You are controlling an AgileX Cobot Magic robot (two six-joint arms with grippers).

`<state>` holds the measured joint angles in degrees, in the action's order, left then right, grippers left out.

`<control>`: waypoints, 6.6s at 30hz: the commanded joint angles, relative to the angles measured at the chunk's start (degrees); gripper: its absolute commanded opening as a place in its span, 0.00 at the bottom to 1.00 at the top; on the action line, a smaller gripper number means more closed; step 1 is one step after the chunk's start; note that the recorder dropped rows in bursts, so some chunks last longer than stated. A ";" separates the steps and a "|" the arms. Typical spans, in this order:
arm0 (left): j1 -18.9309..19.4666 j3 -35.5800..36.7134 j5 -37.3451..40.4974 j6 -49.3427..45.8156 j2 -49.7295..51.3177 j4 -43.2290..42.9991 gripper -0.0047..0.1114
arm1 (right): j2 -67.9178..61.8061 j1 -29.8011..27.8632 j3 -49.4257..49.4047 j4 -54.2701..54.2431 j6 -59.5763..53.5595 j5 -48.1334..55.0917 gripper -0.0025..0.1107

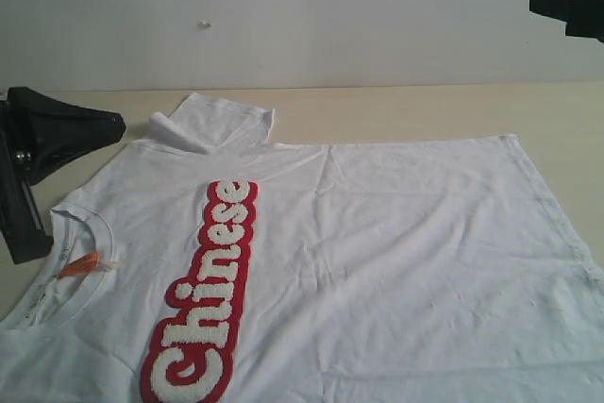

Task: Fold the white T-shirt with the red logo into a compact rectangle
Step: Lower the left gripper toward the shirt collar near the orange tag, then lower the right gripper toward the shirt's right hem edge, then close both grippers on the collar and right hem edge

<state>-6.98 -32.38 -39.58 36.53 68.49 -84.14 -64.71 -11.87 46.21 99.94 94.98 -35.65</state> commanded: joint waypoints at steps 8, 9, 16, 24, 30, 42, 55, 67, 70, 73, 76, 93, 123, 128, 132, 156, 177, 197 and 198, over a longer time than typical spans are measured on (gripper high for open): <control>-13.14 3.77 36.44 -51.35 0.24 38.63 0.04 | -0.18 0.15 0.52 0.00 -0.41 0.02 0.02; -14.93 3.36 41.53 -59.03 0.24 44.11 0.04 | -0.18 0.15 0.52 0.00 -0.41 0.02 0.02; -19.05 -2.54 69.26 -87.99 0.24 72.74 0.04 | -0.18 0.15 0.52 0.00 -0.41 0.02 0.02; -18.83 -10.85 87.61 -92.11 1.66 85.42 0.04 | -0.18 0.15 0.52 0.00 -0.41 0.02 0.02; -14.79 -18.59 97.63 -92.02 11.90 98.36 0.04 | -0.18 0.15 0.52 0.00 -0.41 0.02 0.02; -12.98 -21.15 85.90 -97.66 16.20 98.56 0.04 | -0.18 0.15 1.02 -8.17 -6.78 -6.39 0.02; -12.98 -21.15 86.95 -97.76 16.20 98.56 0.04 | 0.10 0.15 -0.70 0.00 -66.92 4.43 0.02; -12.98 -21.15 85.81 -97.76 16.20 98.56 0.04 | -7.19 0.20 -0.77 0.00 -69.35 19.66 0.02; -12.98 -21.15 85.70 -97.76 16.20 98.56 0.04 | -10.50 0.20 -0.77 0.00 -69.48 22.48 0.02; -12.98 -21.15 85.10 -97.76 16.20 98.56 0.04 | -13.36 0.20 -0.77 0.00 -70.84 22.49 0.02; -12.98 -21.15 84.32 -97.76 16.20 98.56 0.04 | -15.83 0.20 -0.77 0.00 -64.81 22.25 0.02; -12.98 -21.15 82.59 -97.76 16.20 98.56 0.04 | -17.64 0.20 -4.35 0.00 -98.84 31.04 0.02; -12.98 -21.15 83.87 -97.76 16.20 94.83 0.04 | -19.92 12.58 6.71 -107.40 -144.15 82.32 0.02; -12.98 -21.15 84.47 -99.81 17.08 88.93 0.04 | -20.24 12.58 9.28 -107.21 -144.40 82.86 0.02; -12.95 -21.15 87.75 -106.00 20.98 87.05 0.04 | -20.24 12.58 9.84 -108.21 -145.81 82.86 0.02; -3.30 -29.07 88.16 -115.84 37.36 91.93 0.04 | -35.58 12.58 10.22 -98.85 -158.99 74.71 0.02; -3.30 -29.07 86.43 -112.09 37.45 97.51 0.57 | -34.35 12.58 10.22 -93.25 -148.95 76.17 0.95; -3.30 -29.07 93.48 -112.32 37.45 98.80 0.95 | -37.65 12.58 10.22 -89.96 -170.33 78.58 0.92; -3.30 -29.07 93.48 -112.32 37.45 98.80 0.95 | -38.36 12.34 10.22 -88.68 -170.24 77.96 0.92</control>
<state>-10.40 -61.11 52.99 -75.12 105.73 14.02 -101.41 0.65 56.05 8.78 -74.36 43.88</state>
